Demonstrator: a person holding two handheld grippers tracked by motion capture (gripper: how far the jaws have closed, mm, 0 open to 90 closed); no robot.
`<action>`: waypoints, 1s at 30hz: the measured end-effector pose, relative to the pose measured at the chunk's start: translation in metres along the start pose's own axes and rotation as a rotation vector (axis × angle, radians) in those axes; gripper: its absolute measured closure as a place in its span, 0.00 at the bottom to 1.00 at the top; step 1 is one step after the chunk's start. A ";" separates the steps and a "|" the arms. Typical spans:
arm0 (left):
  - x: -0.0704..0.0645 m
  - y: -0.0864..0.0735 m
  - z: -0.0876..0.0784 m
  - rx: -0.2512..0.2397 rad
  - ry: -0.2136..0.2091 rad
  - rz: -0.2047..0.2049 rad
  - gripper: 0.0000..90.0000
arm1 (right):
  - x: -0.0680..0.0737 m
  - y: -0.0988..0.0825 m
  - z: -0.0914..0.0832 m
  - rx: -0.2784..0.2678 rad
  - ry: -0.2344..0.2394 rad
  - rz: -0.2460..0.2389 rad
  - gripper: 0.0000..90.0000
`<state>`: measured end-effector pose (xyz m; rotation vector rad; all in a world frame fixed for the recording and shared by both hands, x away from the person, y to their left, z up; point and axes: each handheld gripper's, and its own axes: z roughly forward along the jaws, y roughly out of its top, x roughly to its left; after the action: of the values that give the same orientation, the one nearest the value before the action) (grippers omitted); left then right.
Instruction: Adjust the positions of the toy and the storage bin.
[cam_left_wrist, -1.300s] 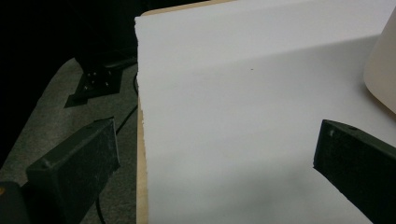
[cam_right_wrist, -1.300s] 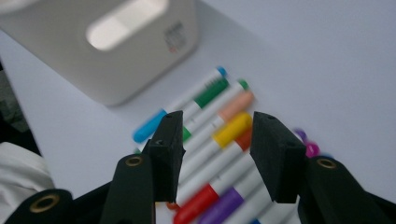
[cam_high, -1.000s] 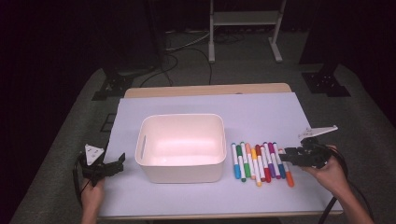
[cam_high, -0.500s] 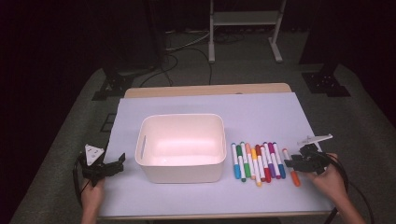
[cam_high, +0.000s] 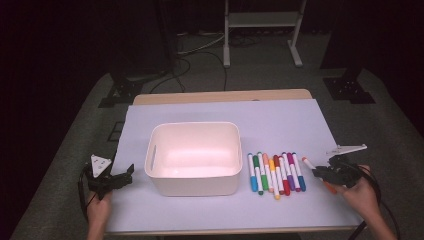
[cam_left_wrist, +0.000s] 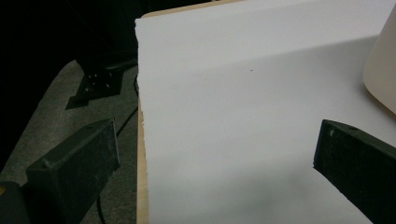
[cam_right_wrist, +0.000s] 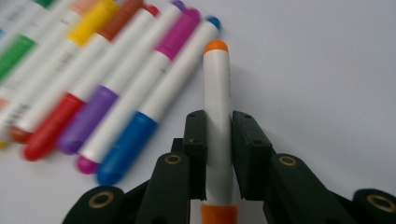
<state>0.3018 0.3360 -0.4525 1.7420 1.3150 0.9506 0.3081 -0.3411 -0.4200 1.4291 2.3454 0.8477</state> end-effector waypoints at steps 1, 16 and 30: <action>0.000 0.000 0.000 0.000 0.000 0.002 0.00 | 0.007 0.007 -0.006 -0.016 0.032 -0.016 0.84; 0.000 0.000 0.000 0.003 -0.008 0.005 0.00 | 0.063 0.073 -0.044 -0.129 0.192 -0.167 0.84; 0.000 0.000 0.000 0.001 -0.013 0.000 0.00 | 0.132 0.138 -0.064 -0.150 0.348 -0.358 0.84</action>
<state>0.3021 0.3363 -0.4526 1.7460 1.3073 0.9374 0.3125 -0.1999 -0.2764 0.8174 2.6053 1.2084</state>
